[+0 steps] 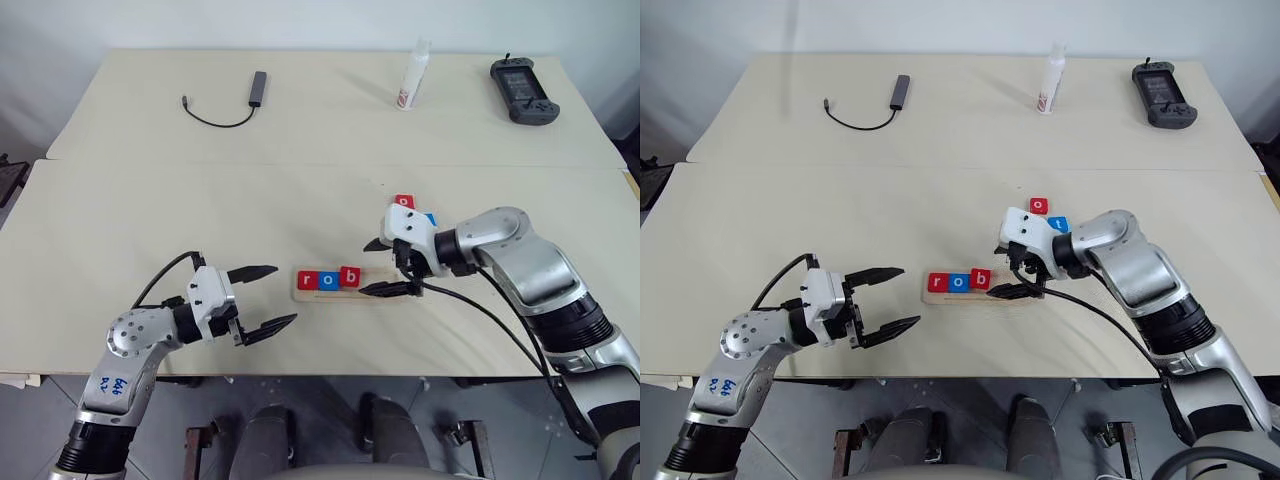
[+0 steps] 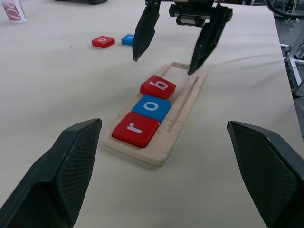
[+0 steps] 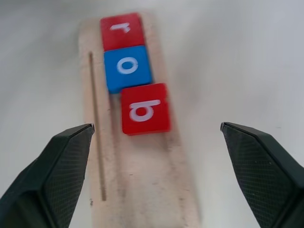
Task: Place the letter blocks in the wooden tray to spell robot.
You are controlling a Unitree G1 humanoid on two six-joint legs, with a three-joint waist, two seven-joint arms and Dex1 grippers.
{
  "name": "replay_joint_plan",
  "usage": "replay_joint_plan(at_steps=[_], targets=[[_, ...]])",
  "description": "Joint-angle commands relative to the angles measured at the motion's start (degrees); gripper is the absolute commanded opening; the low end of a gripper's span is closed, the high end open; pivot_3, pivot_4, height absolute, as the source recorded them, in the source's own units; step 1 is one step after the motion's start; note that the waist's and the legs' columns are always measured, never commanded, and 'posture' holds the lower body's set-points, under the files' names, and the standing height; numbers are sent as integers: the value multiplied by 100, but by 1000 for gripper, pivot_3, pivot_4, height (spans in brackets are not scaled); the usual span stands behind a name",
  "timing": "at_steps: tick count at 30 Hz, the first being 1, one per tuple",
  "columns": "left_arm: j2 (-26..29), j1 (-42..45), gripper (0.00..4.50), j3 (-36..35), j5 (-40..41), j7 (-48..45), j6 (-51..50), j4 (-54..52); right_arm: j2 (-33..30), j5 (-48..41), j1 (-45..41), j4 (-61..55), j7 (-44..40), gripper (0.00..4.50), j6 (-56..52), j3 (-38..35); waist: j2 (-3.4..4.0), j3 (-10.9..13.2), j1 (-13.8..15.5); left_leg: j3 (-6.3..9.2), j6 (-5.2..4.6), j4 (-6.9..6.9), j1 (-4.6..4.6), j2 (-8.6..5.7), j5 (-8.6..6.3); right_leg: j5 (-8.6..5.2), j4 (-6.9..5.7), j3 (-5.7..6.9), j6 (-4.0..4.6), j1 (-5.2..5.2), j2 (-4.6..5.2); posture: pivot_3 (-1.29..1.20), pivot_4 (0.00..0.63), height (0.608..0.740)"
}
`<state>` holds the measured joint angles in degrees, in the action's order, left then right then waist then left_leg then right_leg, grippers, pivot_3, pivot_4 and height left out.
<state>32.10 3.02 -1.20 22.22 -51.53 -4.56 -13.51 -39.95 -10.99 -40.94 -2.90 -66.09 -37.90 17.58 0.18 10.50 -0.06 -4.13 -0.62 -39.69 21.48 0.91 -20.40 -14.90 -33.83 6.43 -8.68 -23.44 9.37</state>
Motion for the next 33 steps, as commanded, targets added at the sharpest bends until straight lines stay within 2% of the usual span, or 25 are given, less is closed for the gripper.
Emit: replay_joint_plan(at_steps=[1,4,9,15,23,33], targets=[[-37,68,4500,-13,-22,9,116,-34,81,1,-110,249,312,3190,208,-390,0,0,-4,0,0,0,0,0,0,0,0,0,0,0,0,0,150,740],[-44,122,4500,-20,-20,4,134,26,326,224,-208,649,716,2111,482,-393,0,0,-21,-2,0,1,0,1,0,0,-1,0,0,-1,-1,0,150,740],[-14,118,4500,-66,-20,10,126,14,686,405,-194,799,738,338,654,-28,0,0,-27,-6,1,4,0,2,1,0,-2,-1,0,-5,-2,0,150,740],[-8,33,4500,-106,-33,81,115,-76,919,349,-80,466,658,338,477,128,1,0,-16,-4,1,3,0,1,1,0,-2,-1,0,-4,-2,0,150,740],[-1,13,4500,-121,-39,175,120,-109,839,353,55,259,454,338,395,263,0,0,-19,-3,1,2,0,1,1,0,-2,0,0,-3,-2,0,150,740],[30,27,4500,-117,-21,170,102,-119,815,172,225,-71,335,338,419,13,0,0,-16,-2,1,2,0,1,0,0,-2,-1,0,-3,-2,0,150,740]])
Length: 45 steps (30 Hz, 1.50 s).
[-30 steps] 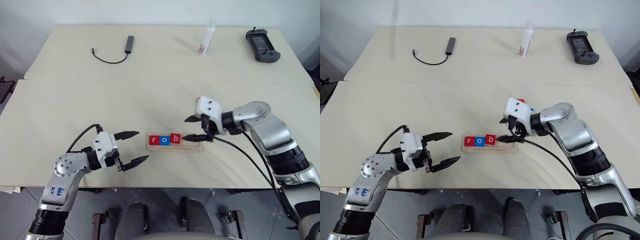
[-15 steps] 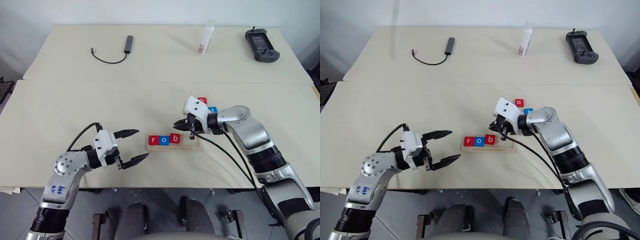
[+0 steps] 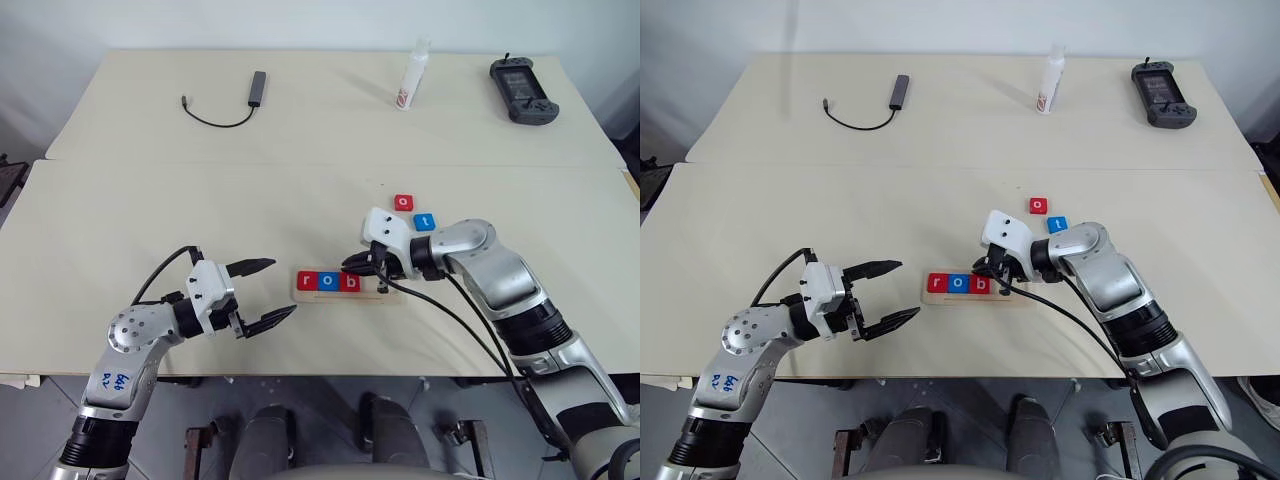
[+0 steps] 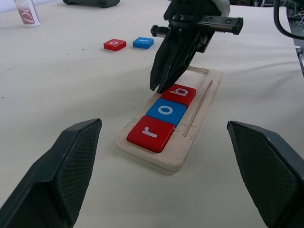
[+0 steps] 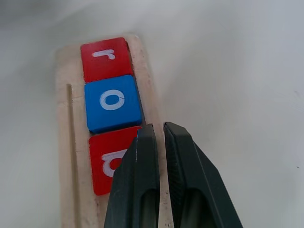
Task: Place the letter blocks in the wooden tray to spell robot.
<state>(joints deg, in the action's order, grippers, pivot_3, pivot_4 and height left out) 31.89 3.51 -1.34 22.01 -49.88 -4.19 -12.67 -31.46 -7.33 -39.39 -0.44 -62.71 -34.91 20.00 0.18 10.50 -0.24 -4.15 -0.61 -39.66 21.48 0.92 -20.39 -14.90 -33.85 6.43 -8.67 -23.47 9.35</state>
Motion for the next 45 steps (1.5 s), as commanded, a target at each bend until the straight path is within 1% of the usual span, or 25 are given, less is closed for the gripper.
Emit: replay_joint_plan(at_steps=[1,4,6,9,12,16,23,27,31,35,37,38,41,43,45], targets=[[52,-21,4500,-102,2,2,65,-204,-14,-238,94,-361,22,338,157,-303,0,0,3,0,0,0,0,0,0,0,0,0,0,0,0,0,150,740],[53,-28,4500,-96,8,-2,65,-210,-68,-368,189,-515,54,338,229,-499,0,0,4,0,0,0,0,0,0,0,0,0,0,0,0,0,150,740],[55,-39,4500,-90,14,-14,70,-214,-240,-433,304,-668,7,338,117,-600,0,0,11,0,0,0,0,0,0,0,0,0,0,0,0,0,150,740],[44,47,4500,-55,4,-47,74,-121,-704,-392,639,-868,-6,338,-207,-652,-1,0,39,4,-1,0,1,-1,-1,0,2,1,0,1,1,0,150,740],[43,87,4500,-40,5,-74,68,-98,-840,-368,730,-907,80,338,-390,-576,-1,0,11,1,-2,0,1,-1,-2,0,3,1,0,2,1,0,150,740],[71,107,4500,-47,11,-115,57,-100,-833,-293,771,-838,151,338,-415,-429,0,0,-20,-6,2,1,-4,5,-1,-1,-1,0,1,-1,-2,0,150,740],[105,68,4500,-79,24,-120,25,-145,-542,-389,708,-968,220,338,-532,-289,0,0,11,-4,1,0,-4,4,-1,-1,0,-1,1,0,-1,0,150,740],[116,47,4500,-85,30,-116,16,-177,-561,-390,743,-1028,247,338,-546,-274,0,0,14,-3,1,0,-3,2,-2,-1,0,-1,1,1,-1,0,150,740],[118,52,4500,-84,37,-132,26,-153,-764,-420,890,-1067,293,338,-509,-550,-1,0,21,-3,2,0,-3,2,-2,-1,0,-1,1,1,-1,0,150,740],[100,88,4500,-56,24,-154,51,-87,-843,-680,1281,-1242,436,338,-77,-1250,-1,0,32,-1,1,0,-2,1,-2,-1,2,-1,1,2,0,0,150,740],[100,112,4500,-59,25,-182,74,-31,-948,-756,1661,-1384,559,714,200,-1762,-1,0,31,-2,1,0,-2,1,-2,-1,1,-1,1,1,-1,0,150,740],[102,138,4500,-62,27,-206,88,19,-1026,-849,2016,-1482,537,912,393,-2125,-1,0,47,-1,1,1,-1,1,-2,-1,1,0,1,1,-1,0,150,740],[102,217,4500,-78,22,-289,148,201,-887,-1222,2872,-1557,666,1874,896,-3178,-2,-1,128,-1,-1,2,-1,-1,-3,-1,5,1,1,4,-1,0,150,740],[76,304,4500,-96,28,-322,176,364,-539,-1597,3423,-1266,579,2522,1829,-4044,-2,-1,155,-6,-2,2,-3,-1,-4,0,6,-1,0,5,-1,0,150,740],[67,354,4500,-85,28,-384,211,490,-403,-1551,3888,-1042,657,3262,2500,-4528,-1,-1,159,-7,-2,2,-8,-1,-4,0,6,-1,0,10,-2,0,150,740]])
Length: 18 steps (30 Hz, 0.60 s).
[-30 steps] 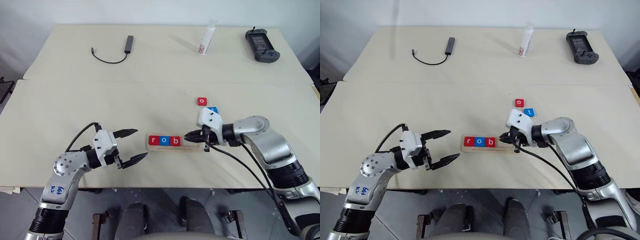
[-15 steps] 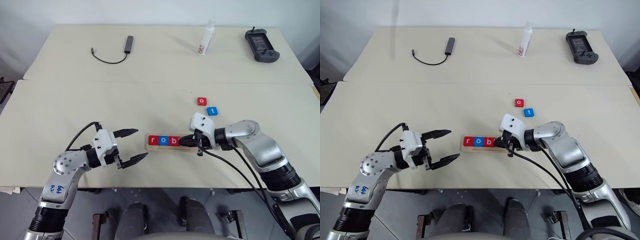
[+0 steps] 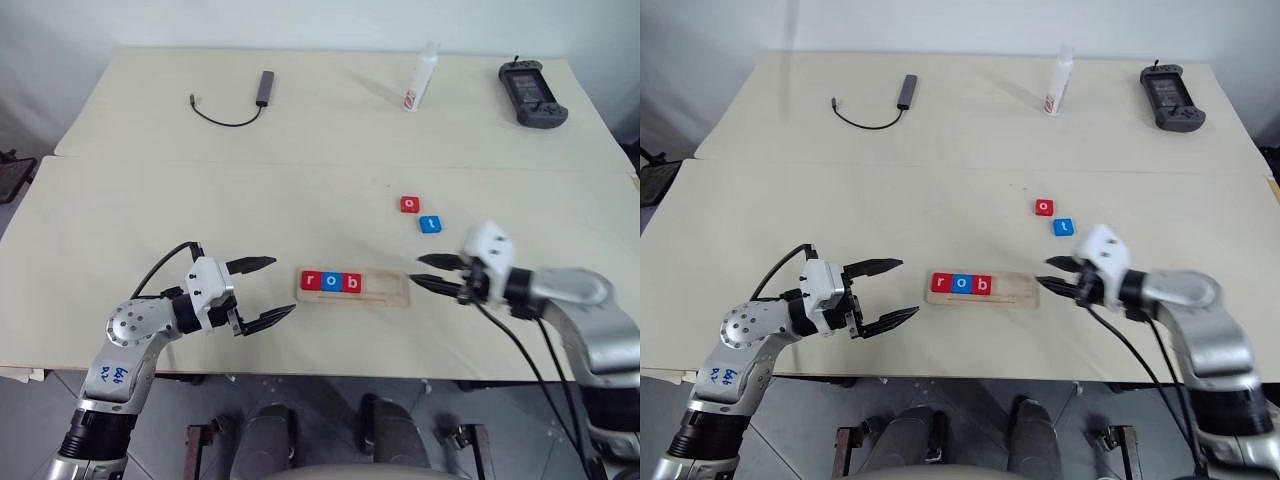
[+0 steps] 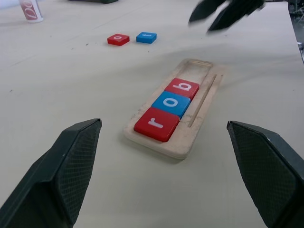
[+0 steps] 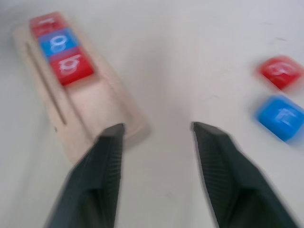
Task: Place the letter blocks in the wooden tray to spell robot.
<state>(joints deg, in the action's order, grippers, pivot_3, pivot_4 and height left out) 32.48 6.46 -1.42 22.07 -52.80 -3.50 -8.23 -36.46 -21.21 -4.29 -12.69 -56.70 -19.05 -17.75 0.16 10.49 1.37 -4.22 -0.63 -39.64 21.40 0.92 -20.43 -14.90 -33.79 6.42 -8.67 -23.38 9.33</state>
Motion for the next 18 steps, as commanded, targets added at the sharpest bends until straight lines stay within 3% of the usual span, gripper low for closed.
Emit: replay_joint_plan(at_steps=[1,4,9,14,18], targets=[[10,81,4500,-62,20,-134,161,91,125,-135,508,233,112,3533,1081,-870,1,0,-2,-5,0,0,-4,0,0,0,-2,-5,0,1,0,0,150,740],[-32,267,4500,-3,-9,-216,219,301,214,-129,989,433,318,4470,1567,-1342,1,0,-4,-8,-1,0,-9,0,-1,0,-4,-9,0,1,0,0,150,740],[-100,586,4500,49,-33,-321,299,545,374,-74,1414,789,712,4470,2245,-1721,2,-1,-13,-12,-1,0,-16,1,0,0,-7,-13,0,4,0,0,150,740],[-146,657,4500,84,-71,-361,358,628,504,-97,1531,929,889,4470,2315,-1465,5,-3,-65,-17,0,3,-20,4,0,0,-7,-18,0,3,-2,0,150,740],[-192,619,4500,74,-93,-303,379,577,303,-191,1102,869,1033,4470,1764,-1109,5,-3,-88,-17,-1,2,-20,4,0,0,-8,-21,0,3,-1,0,150,740]])
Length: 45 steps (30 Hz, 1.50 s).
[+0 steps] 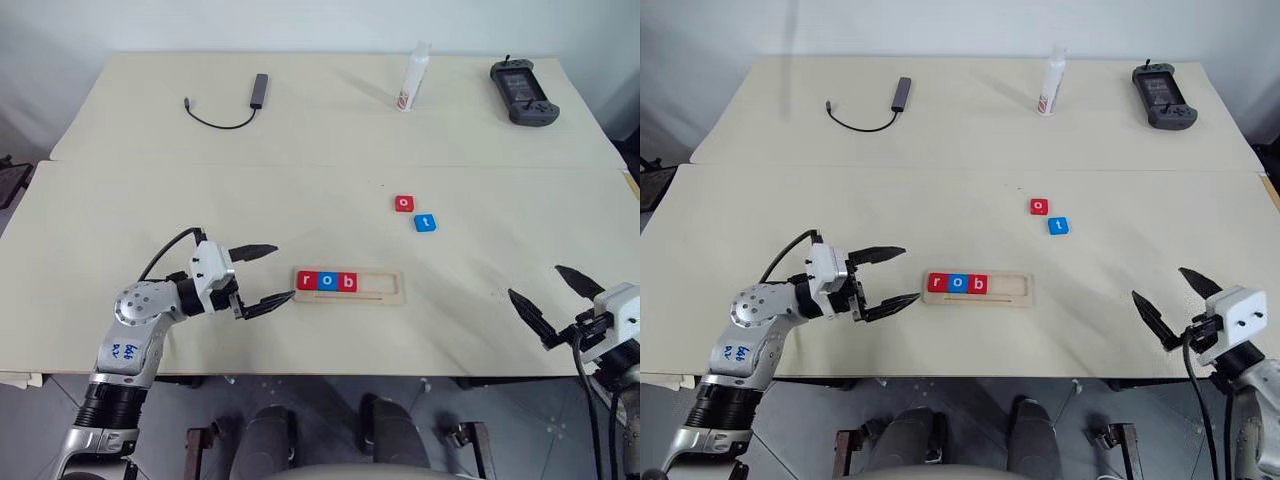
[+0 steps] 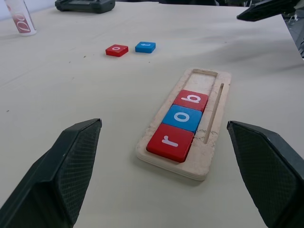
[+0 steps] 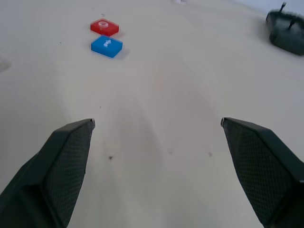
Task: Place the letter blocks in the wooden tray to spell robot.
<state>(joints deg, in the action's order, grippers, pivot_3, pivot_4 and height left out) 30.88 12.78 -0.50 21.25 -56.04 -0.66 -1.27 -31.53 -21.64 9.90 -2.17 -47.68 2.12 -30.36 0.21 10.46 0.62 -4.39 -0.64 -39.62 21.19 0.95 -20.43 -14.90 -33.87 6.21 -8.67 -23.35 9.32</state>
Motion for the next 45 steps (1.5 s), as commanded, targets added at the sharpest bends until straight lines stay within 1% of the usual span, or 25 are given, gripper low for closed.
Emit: replay_joint_plan(at_steps=[1,2,6,8,10,13,14,17,20,25,29,34,41,45], targets=[[-41,-33,4500,-24,-14,37,95,-141,-290,-165,-478,-218,162,4470,-590,252,1,0,-43,0,0,0,-1,1,0,0,-1,0,0,0,0,0,150,740],[-54,-34,4500,-22,-24,52,91,-151,-366,-177,-598,-224,182,4470,-763,316,2,0,-58,-3,0,-1,-1,1,0,0,-3,-4,0,-1,0,0,150,740],[-98,-122,4500,-52,-61,144,112,-239,-826,-71,-1936,-123,325,4470,-1951,1068,5,0,-96,-13,0,-2,-1,4,0,0,-6,-9,0,-8,1,0,150,740],[-114,-169,4500,-45,-80,174,151,-288,-947,244,-2565,144,531,4470,-2557,1570,6,-1,-87,-13,1,-4,-4,9,1,0,-11,-7,0,-9,-1,0,150,740],[-132,-204,4500,-35,-107,212,171,-340,-931,508,-3193,454,712,4470,-2982,2012,5,-1,-80,-9,2,-4,-2,9,1,-1,-11,-3,2,-9,-2,0,150,740],[-164,-290,4500,-52,-115,318,141,-478,-703,677,-4229,984,971,4470,-3797,2529,5,0,-62,-2,0,-9,9,3,0,-1,-9,-1,2,-11,2,0,150,740],[-167,-318,4500,-51,-118,345,128,-523,-663,667,-4445,1107,989,4470,-4062,2616,5,0,-57,-4,-1,-10,14,1,0,0,-7,-1,1,-14,4,0,150,740],[-149,-450,4500,-78,-107,410,86,-669,-569,756,-4914,1412,1062,4470,-4331,2798,6,0,-47,3,0,-8,20,1,0,0,-5,7,1,-16,5,0,150,740],[-114,-576,4500,-133,-90,464,52,-786,-496,749,-5140,1505,1061,4470,-4477,2840,5,0,-68,5,-2,-5,24,-1,-1,0,0,12,1,-16,5,0,150,740],[-90,-657,4500,-190,-84,528,28,-859,-434,743,-5160,1315,1071,4470,-4703,2895,5,0,-75,4,-2,-5,24,0,-1,0,0,13,1,-16,4,0,150,740],[-79,-657,4500,-193,-73,551,21,-866,-202,666,-5266,1115,1268,4470,-4942,2847,6,0,-86,3,-2,-4,24,0,-1,0,-1,13,1,-17,4,0,150,740],[-93,-565,4500,-149,-88,554,18,-829,470,828,-5598,1189,1964,4470,-5453,2959,6,-1,-109,2,-1,-4,24,3,-1,0,-4,13,1,-20,3,0,150,740],[-64,-532,4500,-170,-97,565,27,-866,1198,1235,-5990,1977,3040,4470,-5242,2846,6,-1,-99,3,0,-4,25,0,-1,0,-4,12,1,-20,3,0,150,740],[-49,-593,4500,-192,-108,601,48,-931,1449,1300,-6102,2201,3308,4470,-5206,2857,7,-1,-162,3,1,0,25,1,0,0,-5,12,1,-23,2,0,150,740]])
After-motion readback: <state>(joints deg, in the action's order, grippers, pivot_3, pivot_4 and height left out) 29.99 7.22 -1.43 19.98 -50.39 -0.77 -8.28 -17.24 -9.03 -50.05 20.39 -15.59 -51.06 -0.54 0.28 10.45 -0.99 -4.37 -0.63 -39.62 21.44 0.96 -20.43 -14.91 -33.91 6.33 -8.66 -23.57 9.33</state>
